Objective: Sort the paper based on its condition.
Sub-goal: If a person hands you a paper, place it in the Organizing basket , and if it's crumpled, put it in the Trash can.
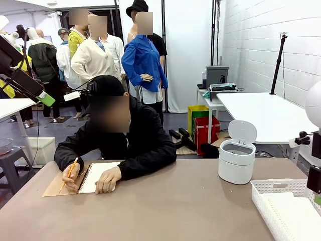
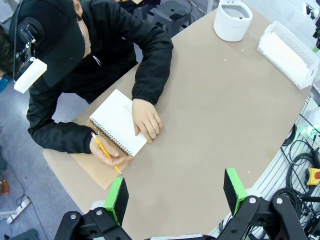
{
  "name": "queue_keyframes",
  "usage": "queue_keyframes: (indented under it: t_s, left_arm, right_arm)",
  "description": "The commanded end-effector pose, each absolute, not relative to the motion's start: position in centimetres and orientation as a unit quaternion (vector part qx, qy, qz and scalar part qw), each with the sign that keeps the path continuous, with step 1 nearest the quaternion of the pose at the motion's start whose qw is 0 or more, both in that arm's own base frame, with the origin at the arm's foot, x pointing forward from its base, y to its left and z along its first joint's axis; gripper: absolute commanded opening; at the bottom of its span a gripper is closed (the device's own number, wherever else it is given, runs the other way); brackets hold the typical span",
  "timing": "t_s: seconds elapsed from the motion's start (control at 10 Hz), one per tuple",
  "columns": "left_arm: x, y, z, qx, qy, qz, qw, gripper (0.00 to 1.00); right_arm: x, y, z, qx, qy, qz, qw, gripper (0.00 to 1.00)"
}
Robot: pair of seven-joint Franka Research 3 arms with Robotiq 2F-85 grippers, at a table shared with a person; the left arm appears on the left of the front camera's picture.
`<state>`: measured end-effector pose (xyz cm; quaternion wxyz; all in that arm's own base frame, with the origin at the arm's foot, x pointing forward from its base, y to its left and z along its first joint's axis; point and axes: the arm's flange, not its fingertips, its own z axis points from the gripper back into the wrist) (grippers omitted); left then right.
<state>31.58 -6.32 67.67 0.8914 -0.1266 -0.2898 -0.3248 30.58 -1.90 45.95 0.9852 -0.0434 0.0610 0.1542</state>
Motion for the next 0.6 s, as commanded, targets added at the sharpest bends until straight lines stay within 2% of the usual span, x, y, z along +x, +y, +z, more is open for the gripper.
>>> queue_keyframes:
  t_s: [0.0, 0.2, 0.5]
  left_arm:
    - [31.6, -6.3, 67.7, -0.126, -0.292, -0.324, 0.891, 1.0]
    - [31.6, -6.3, 67.7, -0.126, -0.292, -0.324, 0.891, 1.0]
    - [31.6, -6.3, 67.7, -0.126, -0.292, -0.324, 0.891, 1.0]
  right_arm:
    - [30.4, 1.4, 46.6, -0.041, 0.081, 0.267, 0.959, 1.0]
    - [30.8, 5.3, 47.4, -0.03, 0.082, 0.342, 0.935, 1.0]
    - [31.2, 12.3, 49.6, 0.029, 0.007, 0.451, 0.892, 1.0]
